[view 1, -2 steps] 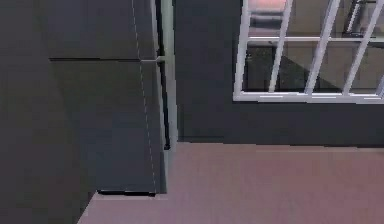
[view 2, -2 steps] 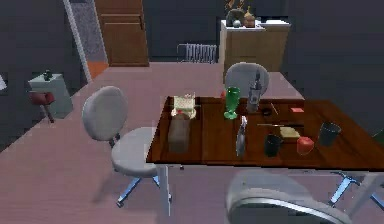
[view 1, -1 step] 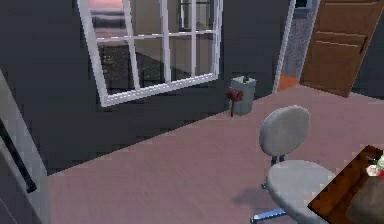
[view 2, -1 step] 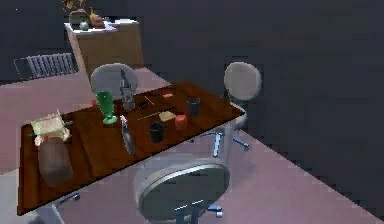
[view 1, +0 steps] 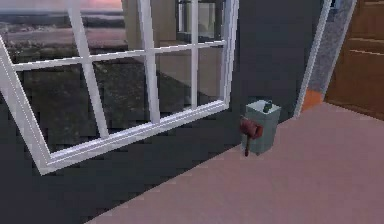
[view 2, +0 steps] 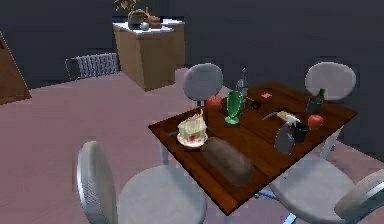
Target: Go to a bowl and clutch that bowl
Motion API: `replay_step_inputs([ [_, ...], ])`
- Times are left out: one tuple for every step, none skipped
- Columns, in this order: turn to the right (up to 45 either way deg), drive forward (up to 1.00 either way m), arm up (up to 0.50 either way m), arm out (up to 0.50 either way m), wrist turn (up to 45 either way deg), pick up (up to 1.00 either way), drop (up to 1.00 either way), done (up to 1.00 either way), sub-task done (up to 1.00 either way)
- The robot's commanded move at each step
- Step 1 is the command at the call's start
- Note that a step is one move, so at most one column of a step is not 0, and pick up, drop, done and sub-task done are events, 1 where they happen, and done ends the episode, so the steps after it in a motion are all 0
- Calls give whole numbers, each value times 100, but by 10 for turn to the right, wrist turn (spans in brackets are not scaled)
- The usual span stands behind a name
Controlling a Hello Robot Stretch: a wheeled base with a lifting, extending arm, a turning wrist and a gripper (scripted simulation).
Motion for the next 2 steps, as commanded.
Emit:
replay_step_inputs([
  [30, 0, 0, 0, 0, 0, 0, 0, 0],
  [0, 65, 0, 0, 0, 0, 0, 0, 0],
])
